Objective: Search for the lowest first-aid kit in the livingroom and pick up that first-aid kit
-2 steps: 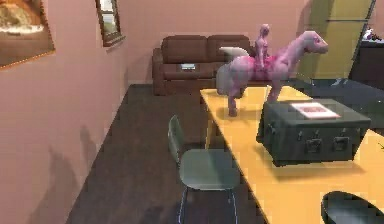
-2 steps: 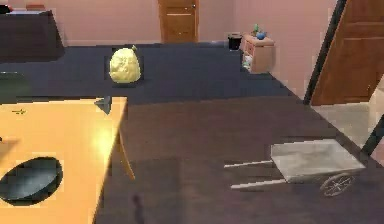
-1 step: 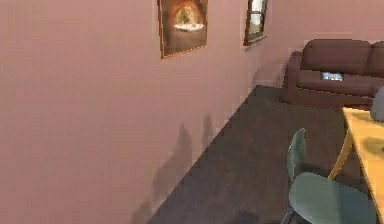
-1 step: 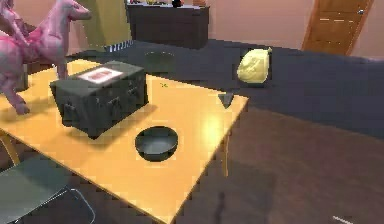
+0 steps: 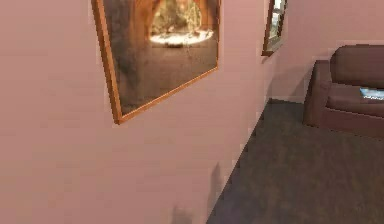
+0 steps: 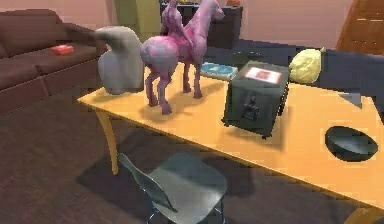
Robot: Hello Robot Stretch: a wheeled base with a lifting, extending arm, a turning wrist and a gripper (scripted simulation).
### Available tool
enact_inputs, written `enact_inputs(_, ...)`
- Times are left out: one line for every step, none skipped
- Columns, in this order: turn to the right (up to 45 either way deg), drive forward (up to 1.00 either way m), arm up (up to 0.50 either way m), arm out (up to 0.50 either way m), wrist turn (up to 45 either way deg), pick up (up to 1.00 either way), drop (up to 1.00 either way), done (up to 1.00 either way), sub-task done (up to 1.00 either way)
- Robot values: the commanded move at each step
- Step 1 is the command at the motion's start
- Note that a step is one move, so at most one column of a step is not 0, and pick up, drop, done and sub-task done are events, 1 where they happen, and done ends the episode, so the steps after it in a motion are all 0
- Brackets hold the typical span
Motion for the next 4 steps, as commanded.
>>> enact_inputs(24.0,0.00,0.00,0.00,0.0,0.00,0.00,0.00,0.00)
enact_inputs(0.0,0.75,0.00,0.00,0.0,0.00,0.00,0.00,0.00)
enact_inputs(30.0,0.00,0.00,0.00,0.0,0.00,0.00,0.00,0.00)
enact_inputs(0.0,0.65,0.00,0.00,0.0,0.00,0.00,0.00,0.00)
